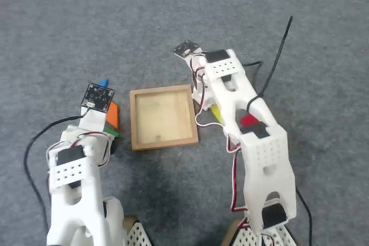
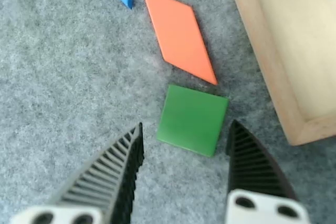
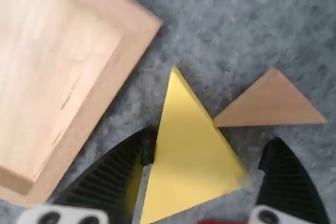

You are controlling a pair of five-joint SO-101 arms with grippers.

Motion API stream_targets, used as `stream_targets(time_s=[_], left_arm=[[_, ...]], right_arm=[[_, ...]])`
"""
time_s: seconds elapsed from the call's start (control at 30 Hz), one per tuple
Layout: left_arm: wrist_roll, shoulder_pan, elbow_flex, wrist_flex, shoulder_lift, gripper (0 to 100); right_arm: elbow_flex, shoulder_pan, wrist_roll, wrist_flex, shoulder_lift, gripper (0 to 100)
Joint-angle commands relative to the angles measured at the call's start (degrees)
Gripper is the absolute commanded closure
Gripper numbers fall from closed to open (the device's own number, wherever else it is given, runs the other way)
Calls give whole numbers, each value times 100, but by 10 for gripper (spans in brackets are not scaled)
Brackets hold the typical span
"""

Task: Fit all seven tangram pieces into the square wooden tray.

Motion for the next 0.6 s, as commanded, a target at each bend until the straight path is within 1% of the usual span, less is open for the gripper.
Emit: stream_targets(time_s=[0.0,0.07,0.17,0.23,0.33,0.57], left_arm=[[-79,-18,-31,18,-176,750],[-79,-18,-31,18,-176,750],[-62,-18,-31,18,-176,750],[-62,-18,-31,18,-176,750],[-62,-18,-31,18,-176,750],[-70,-18,-31,18,-176,750]], right_arm=[[-475,154,-378,391,-57,676],[-545,215,-589,435,-48,631],[-554,242,-633,462,-4,542],[-554,198,-633,488,13,523],[-554,189,-633,479,13,558],[-527,215,-677,479,13,725]])
